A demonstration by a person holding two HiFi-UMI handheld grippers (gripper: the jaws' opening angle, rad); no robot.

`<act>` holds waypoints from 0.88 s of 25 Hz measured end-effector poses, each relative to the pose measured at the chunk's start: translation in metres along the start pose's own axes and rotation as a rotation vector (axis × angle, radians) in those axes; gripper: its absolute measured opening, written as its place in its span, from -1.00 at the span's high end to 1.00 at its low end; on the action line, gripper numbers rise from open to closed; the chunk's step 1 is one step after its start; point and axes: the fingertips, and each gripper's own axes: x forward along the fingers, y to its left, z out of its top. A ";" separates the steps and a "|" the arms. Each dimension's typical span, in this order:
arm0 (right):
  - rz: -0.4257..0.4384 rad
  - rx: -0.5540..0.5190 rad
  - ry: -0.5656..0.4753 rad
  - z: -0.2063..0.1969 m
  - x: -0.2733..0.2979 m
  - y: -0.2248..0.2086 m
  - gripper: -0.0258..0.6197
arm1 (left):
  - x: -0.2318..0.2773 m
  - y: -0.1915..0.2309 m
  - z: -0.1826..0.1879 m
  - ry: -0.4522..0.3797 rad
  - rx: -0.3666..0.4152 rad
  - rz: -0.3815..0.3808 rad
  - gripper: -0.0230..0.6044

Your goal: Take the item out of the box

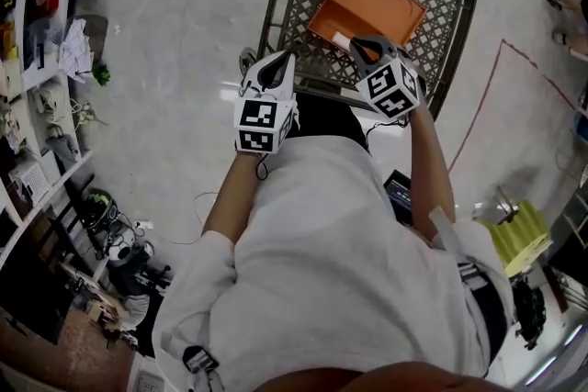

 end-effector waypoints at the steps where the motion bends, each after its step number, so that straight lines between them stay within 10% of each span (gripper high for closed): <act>1: 0.018 -0.006 0.019 -0.005 0.006 0.000 0.91 | -0.001 0.000 -0.002 0.002 -0.005 0.009 0.89; 22: 0.256 0.103 0.225 -0.075 0.094 0.016 0.90 | 0.019 0.013 -0.070 0.144 -0.095 0.091 0.89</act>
